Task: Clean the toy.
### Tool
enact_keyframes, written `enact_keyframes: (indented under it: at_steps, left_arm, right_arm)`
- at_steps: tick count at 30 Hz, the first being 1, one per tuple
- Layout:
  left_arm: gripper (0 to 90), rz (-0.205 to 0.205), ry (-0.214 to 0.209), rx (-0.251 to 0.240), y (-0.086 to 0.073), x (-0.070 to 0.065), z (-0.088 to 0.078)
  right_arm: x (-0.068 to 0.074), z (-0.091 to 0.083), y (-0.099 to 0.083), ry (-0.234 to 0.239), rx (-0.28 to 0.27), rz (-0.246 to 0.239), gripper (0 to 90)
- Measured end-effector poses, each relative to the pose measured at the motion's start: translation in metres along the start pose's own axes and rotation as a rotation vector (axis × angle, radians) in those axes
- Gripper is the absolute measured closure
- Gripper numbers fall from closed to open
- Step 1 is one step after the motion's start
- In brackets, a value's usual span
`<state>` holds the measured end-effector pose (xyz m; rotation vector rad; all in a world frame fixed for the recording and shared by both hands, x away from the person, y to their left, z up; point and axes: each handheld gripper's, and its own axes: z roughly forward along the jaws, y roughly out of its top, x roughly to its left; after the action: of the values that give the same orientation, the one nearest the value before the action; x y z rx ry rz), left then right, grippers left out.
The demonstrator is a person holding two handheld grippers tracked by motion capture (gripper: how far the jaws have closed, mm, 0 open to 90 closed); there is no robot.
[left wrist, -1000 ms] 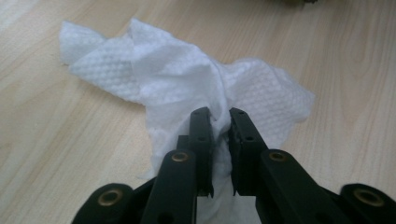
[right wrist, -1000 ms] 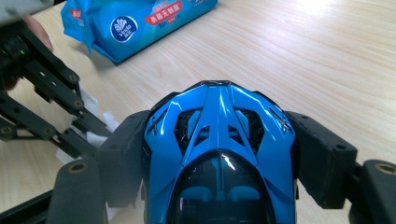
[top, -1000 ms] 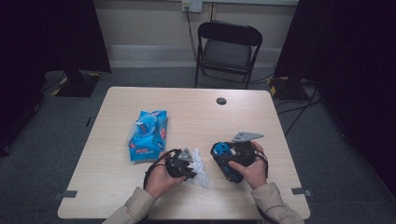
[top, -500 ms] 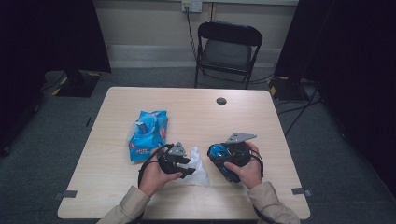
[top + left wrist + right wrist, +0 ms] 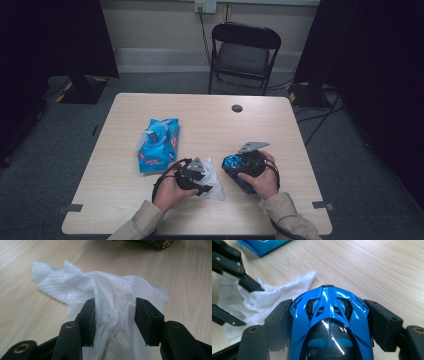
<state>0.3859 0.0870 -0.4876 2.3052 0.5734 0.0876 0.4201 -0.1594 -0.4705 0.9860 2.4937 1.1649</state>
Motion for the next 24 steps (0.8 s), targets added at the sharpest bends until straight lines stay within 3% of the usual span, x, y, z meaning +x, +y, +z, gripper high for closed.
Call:
enact_keyframes:
  at_steps: [1,5,8,14,24]
  left_arm:
    - [47.2,-0.008,0.012,-0.011,0.001,0.001,-0.003]
    - [46.5,-0.012,0.025,-0.090,0.005,0.003,-0.017]
    - [45.8,-0.005,0.017,-0.110,0.008,0.001,-0.017]
    - [45.2,0.019,-0.016,-0.071,0.005,-0.005,0.000]
    - [46.3,0.036,-0.004,-0.025,-0.001,-0.004,0.009]
  right_arm:
    - [0.000,0.001,0.000,-0.002,0.005,-0.005,26.6]
    - [0.000,0.005,0.000,-0.005,0.018,-0.006,26.6]
    - [0.001,0.006,0.000,-0.013,0.025,-0.011,26.6]
    - [0.000,0.010,-0.002,-0.019,0.051,-0.014,26.6]
    - [0.000,0.014,-0.003,-0.037,0.091,-0.033,26.5]
